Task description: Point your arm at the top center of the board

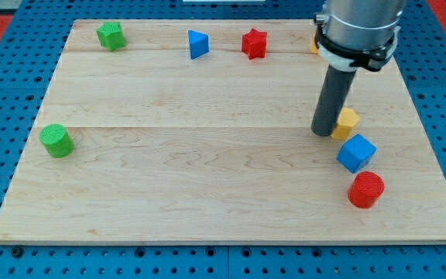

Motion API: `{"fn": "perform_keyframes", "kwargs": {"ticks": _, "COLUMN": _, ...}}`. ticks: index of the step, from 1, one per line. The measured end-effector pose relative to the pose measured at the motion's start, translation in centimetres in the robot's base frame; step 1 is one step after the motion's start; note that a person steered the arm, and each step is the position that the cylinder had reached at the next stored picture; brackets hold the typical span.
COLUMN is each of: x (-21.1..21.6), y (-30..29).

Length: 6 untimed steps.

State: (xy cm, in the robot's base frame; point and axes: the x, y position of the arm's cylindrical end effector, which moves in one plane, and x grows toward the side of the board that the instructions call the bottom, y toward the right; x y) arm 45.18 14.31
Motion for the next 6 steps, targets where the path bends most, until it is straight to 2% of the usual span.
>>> {"fn": "perform_keyframes", "kwargs": {"ticks": 1, "x": -0.7, "y": -10.5}}
{"fn": "perform_keyframes", "kwargs": {"ticks": 3, "x": -10.0, "y": -13.5}}
{"fn": "perform_keyframes", "kwargs": {"ticks": 5, "x": -20.7, "y": -13.6}}
{"fn": "perform_keyframes", "kwargs": {"ticks": 6, "x": -23.6, "y": -13.0}}
